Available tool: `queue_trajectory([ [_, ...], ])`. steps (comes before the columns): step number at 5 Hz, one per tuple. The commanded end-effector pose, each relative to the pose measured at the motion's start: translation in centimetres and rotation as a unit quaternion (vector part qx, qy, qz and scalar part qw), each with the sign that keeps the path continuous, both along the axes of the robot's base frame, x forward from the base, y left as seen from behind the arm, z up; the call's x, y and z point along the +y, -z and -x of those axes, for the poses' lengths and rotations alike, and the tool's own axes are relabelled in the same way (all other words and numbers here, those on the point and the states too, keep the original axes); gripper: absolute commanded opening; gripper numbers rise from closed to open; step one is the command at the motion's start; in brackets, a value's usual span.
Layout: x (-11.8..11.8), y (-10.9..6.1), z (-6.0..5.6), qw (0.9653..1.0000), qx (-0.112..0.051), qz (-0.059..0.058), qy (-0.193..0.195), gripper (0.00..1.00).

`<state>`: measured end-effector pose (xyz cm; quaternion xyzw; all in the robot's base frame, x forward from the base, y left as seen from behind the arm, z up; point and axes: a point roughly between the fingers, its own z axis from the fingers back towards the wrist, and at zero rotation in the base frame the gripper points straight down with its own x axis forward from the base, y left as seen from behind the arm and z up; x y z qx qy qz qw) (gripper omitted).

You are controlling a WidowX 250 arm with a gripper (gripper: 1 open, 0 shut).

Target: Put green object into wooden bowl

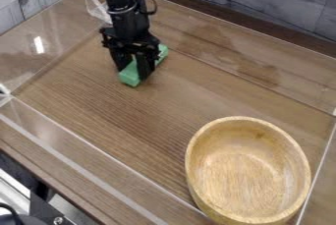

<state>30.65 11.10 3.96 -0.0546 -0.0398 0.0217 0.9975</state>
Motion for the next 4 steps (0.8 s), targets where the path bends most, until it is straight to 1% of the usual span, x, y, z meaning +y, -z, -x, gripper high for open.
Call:
queue_trajectory([
  [1, 0.7, -3.9, -0.7, 0.9987, -0.045, -0.014, 0.021, 0.0],
  [2, 1.1, -6.1, -0.7, 0.9969, -0.064, -0.018, 0.042, 0.0],
  [3, -0.9, -7.6, -0.6, 0.9945, -0.076, -0.013, 0.07, 0.0],
  [4, -3.8, -7.9, -0.5, 0.9952, -0.079, -0.008, 0.057, 0.0],
])
